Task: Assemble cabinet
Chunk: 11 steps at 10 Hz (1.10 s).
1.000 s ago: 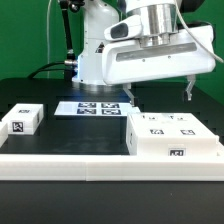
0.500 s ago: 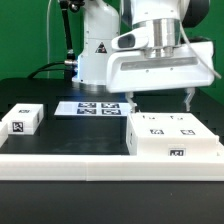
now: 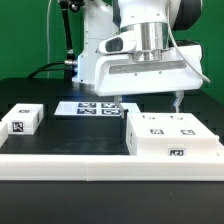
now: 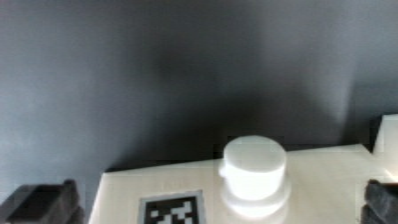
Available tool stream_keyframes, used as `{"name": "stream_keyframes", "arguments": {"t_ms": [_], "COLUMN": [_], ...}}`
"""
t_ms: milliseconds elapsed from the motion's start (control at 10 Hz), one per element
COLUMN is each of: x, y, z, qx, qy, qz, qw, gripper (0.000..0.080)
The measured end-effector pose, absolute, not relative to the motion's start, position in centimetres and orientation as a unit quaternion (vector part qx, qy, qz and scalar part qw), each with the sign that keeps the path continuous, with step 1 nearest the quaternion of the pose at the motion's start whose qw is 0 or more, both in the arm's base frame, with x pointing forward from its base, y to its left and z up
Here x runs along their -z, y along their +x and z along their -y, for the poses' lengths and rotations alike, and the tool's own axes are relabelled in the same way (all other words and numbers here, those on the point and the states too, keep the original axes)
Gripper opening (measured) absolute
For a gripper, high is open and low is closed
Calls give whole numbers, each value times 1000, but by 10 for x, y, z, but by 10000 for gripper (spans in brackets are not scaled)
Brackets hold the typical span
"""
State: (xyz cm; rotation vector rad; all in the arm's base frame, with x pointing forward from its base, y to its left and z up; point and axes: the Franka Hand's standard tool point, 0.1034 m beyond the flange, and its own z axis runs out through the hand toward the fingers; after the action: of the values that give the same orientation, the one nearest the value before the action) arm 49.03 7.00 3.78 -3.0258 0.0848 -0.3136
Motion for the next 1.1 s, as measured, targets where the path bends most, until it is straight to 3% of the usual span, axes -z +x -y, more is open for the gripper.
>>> {"name": "stream_keyframes", "arguments": {"t_ms": [500,1100], "x": [-8,-8], "y": [481,482], "z": [-87,-87], "qx": [96,96], "qy": [-995,-995], "qz": [-9,-7], "qw": [30,30], "gripper": [797,797]}}
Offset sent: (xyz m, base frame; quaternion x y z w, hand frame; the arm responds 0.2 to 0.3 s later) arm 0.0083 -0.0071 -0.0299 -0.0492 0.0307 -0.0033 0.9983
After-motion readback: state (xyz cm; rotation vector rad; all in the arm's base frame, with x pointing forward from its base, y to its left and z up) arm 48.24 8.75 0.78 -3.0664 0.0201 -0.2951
